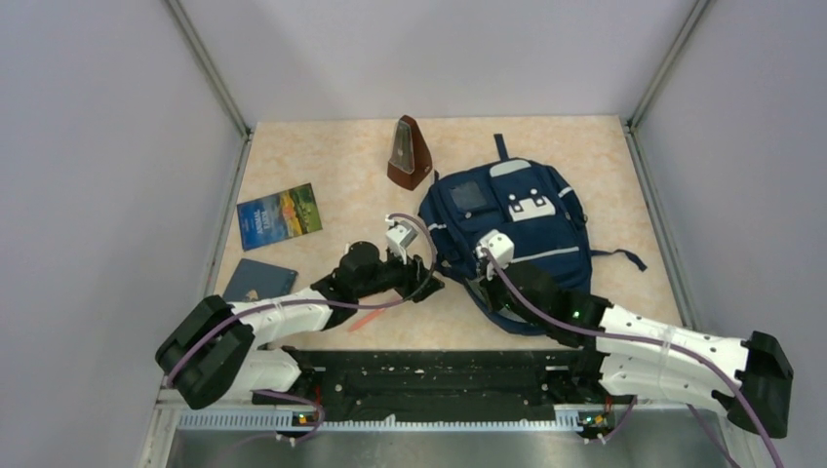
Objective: Pack the student bag
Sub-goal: Adjust the student bag at the center of the board.
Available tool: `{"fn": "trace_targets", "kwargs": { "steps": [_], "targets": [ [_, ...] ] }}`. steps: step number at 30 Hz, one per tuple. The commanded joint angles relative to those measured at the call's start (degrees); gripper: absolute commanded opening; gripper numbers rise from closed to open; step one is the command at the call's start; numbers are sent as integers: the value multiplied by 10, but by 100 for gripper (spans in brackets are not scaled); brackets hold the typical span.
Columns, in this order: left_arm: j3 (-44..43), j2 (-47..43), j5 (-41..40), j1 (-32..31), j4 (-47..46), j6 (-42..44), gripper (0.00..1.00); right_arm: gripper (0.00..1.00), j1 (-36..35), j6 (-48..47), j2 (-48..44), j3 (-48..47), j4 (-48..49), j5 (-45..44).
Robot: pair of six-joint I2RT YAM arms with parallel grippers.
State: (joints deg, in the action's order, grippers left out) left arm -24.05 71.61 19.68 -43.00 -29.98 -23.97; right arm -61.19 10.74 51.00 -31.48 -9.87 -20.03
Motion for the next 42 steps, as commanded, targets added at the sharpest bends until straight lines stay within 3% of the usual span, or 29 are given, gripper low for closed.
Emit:
{"fn": "trace_targets", "kwargs": {
  "steps": [1,10,42],
  "targets": [
    [-30,19,9,-2,-39,26,60,0,-1,20,-65,-10,25,26],
    [-74,83,51,-2,-63,9,55,0,0,38,-111,5,13,29],
    [-86,224,15,-11,-142,39,57,0,1,66,-128,18,20,39]
  ]
}}
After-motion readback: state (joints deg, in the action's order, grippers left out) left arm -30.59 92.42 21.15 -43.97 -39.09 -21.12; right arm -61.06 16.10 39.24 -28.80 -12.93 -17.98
